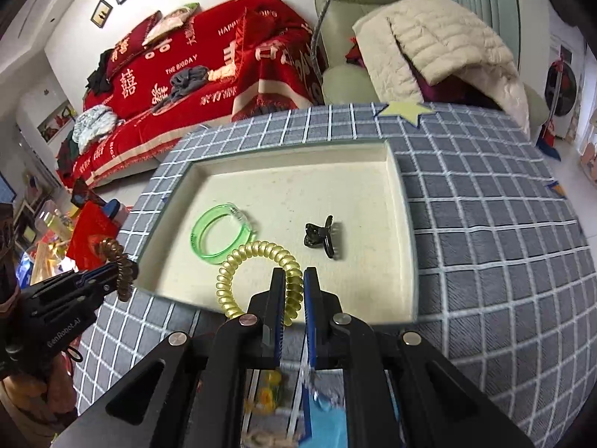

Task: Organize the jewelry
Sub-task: 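Carry both coil hair ties into the tray and release the yellow one, then release the brown coil hair tie in the tray with the left tool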

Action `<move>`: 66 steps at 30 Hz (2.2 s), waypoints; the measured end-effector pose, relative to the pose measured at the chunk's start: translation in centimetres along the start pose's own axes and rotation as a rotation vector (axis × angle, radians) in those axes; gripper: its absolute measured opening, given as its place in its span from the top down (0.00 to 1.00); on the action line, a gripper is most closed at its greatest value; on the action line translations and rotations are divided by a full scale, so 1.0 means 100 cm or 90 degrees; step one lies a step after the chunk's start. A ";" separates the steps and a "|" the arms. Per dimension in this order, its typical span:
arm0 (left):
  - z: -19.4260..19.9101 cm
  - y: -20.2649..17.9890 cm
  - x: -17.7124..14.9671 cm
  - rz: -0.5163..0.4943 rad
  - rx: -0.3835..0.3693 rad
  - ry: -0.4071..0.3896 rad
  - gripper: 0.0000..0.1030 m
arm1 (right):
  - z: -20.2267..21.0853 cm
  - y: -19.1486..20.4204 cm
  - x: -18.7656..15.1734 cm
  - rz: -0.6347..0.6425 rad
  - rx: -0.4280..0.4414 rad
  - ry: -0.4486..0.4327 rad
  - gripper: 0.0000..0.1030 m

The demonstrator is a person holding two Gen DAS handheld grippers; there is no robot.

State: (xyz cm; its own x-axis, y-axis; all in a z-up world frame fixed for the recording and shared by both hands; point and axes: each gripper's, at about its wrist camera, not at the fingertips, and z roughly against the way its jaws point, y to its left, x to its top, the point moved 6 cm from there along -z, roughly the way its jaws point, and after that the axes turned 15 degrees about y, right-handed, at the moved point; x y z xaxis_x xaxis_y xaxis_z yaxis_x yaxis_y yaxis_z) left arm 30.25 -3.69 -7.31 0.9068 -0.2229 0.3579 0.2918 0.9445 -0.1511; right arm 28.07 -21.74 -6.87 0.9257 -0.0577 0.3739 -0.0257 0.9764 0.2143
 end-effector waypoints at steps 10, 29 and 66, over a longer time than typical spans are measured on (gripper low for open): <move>-0.059 -0.002 0.020 -0.025 0.031 0.094 0.70 | -0.058 -0.016 0.018 -0.026 -0.007 0.059 0.90; -0.068 -0.009 0.034 -0.044 0.134 0.032 0.69 | -0.066 -0.032 0.029 -0.041 -0.054 0.042 0.58; 0.012 -0.003 -0.009 -0.007 0.108 -0.063 0.00 | 0.038 -0.018 -0.025 -0.056 0.023 -0.086 0.00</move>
State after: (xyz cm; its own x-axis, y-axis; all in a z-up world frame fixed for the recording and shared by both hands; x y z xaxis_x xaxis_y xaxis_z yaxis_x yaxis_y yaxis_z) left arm 28.95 -3.49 -6.47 0.8673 -0.2161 0.4484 0.2382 0.9712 0.0074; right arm 24.35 -24.14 -4.79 0.8661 -0.1725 0.4692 0.0376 0.9584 0.2828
